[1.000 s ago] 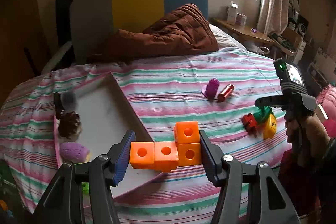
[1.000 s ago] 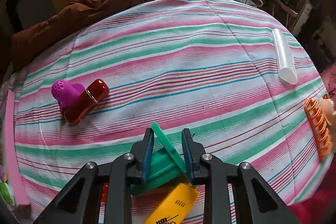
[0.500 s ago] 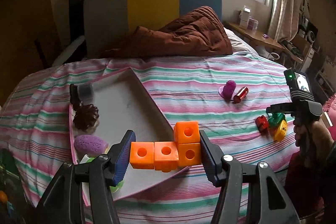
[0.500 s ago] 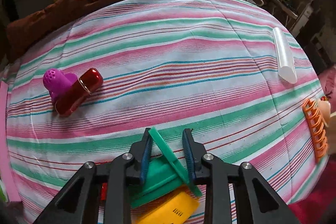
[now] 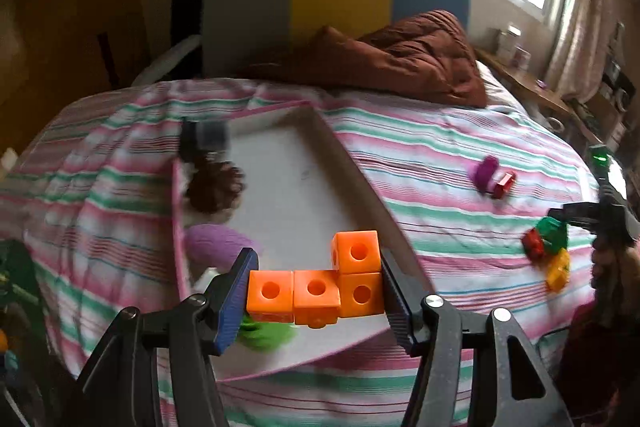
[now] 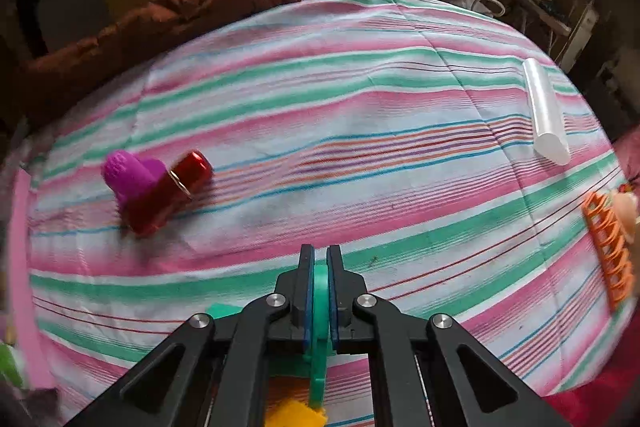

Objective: Organize rigid objects
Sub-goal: 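Carry the orange cubes into the tray and release with left tool while right lifts teal spool, then carry the teal spool toy over the tray with the right tool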

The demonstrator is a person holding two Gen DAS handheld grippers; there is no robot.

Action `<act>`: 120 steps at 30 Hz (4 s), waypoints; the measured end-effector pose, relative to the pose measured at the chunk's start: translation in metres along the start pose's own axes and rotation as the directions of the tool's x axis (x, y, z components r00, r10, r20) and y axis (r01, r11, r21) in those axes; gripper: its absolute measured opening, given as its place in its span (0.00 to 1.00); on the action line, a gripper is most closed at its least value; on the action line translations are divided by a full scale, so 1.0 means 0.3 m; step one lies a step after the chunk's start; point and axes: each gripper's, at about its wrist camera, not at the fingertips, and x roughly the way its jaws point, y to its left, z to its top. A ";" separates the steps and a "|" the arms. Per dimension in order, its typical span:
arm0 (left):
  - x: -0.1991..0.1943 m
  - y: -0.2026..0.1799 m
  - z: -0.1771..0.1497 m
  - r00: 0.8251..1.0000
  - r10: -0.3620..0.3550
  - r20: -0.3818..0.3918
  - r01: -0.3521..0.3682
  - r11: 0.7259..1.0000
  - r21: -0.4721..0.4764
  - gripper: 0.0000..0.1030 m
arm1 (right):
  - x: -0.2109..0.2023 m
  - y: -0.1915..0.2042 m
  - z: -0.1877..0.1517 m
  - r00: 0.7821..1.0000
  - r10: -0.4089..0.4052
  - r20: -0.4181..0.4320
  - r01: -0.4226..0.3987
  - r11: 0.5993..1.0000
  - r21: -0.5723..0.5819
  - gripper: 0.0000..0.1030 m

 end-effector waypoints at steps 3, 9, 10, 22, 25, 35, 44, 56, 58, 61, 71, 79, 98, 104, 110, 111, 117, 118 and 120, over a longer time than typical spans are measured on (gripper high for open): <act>-0.007 0.038 0.001 1.000 0.022 0.005 -0.022 1.000 -0.021 0.59 | -0.029 -0.026 0.008 0.995 0.097 0.032 -0.098 0.993 0.060 0.06; 0.004 0.073 -0.002 0.999 0.048 -0.007 -0.048 0.998 -0.038 0.59 | -0.032 -0.021 0.015 0.993 0.113 0.039 -0.115 0.991 0.071 0.06; 0.009 0.074 -0.005 0.999 0.047 -0.013 -0.048 0.998 -0.041 0.59 | -0.027 -0.021 0.015 0.993 0.113 0.032 -0.115 0.991 0.074 0.06; 0.006 0.046 -0.013 1.000 0.025 -0.014 -0.025 0.999 -0.021 0.59 | 0.001 -0.046 0.008 0.983 0.181 -0.019 -0.176 0.973 0.150 0.76; 0.004 0.053 -0.015 1.000 0.026 -0.011 -0.026 0.999 -0.026 0.59 | -0.001 -0.006 0.004 0.989 0.143 -0.024 -0.141 0.987 0.082 0.77; 0.023 0.065 -0.014 1.000 0.023 -0.018 -0.024 0.999 -0.033 0.59 | 0.005 0.038 -0.008 0.989 0.149 -0.026 -0.150 0.988 -0.031 0.79; 0.068 0.109 0.057 1.000 0.009 -0.020 -0.011 0.996 -0.087 0.59 | 0.017 0.037 -0.007 0.988 0.147 -0.047 -0.148 0.989 -0.015 0.79; 0.279 0.100 0.258 0.999 0.009 -0.050 -0.011 0.998 -0.056 0.59 | 0.016 0.050 -0.011 0.997 0.074 -0.023 -0.075 0.994 -0.078 0.62; 0.333 0.110 0.293 0.998 0.005 -0.064 -0.009 0.998 -0.066 0.59 | 0.013 0.047 -0.013 0.997 0.068 -0.021 -0.069 0.994 -0.081 0.62; 0.417 0.122 0.340 0.995 0.033 -0.097 -0.039 0.997 -0.062 0.59 | 0.012 0.047 -0.011 0.998 0.062 -0.019 -0.063 0.995 -0.078 0.63; 0.558 0.173 0.357 0.972 0.167 -0.166 -0.172 0.985 -0.013 0.66 | 0.021 0.055 -0.011 0.999 0.050 -0.016 -0.051 0.995 -0.087 0.63; 0.352 0.141 0.353 0.987 0.159 -0.021 -0.159 0.987 -0.005 0.67 | 0.020 0.069 -0.016 0.999 0.037 -0.011 -0.038 0.995 -0.098 0.62; -0.042 0.013 0.090 0.986 0.123 0.109 -0.124 0.992 0.000 0.67 | -0.020 0.040 -0.004 0.998 0.019 0.055 -0.016 0.999 -0.052 0.62; -0.064 0.008 0.040 0.989 0.111 0.094 -0.111 0.994 -0.006 0.67 | -0.049 0.027 0.001 0.995 0.035 0.096 -0.032 0.999 -0.030 0.62; -0.082 0.011 0.002 0.989 0.120 0.085 -0.121 0.993 0.008 0.67 | -0.081 0.041 -0.002 0.987 0.076 0.141 -0.070 0.996 -0.045 0.62; -0.083 0.013 -0.002 0.989 0.122 0.086 -0.123 0.992 0.010 0.67 | -0.084 0.044 -0.002 0.986 0.082 0.147 -0.076 0.996 -0.049 0.62; -0.117 0.041 -0.018 0.984 0.143 0.111 -0.146 0.989 0.018 0.67 | -0.109 0.098 -0.017 0.975 0.154 0.157 -0.140 0.985 -0.097 0.62; -0.124 0.048 -0.019 0.983 0.143 0.115 -0.146 0.989 0.016 0.67 | -0.115 0.106 -0.022 0.974 0.163 0.156 -0.148 0.983 -0.105 0.62; -0.135 0.060 -0.021 0.982 0.146 0.123 -0.149 0.989 0.014 0.67 | -0.137 0.152 -0.036 0.971 0.178 0.160 -0.156 0.978 -0.139 0.62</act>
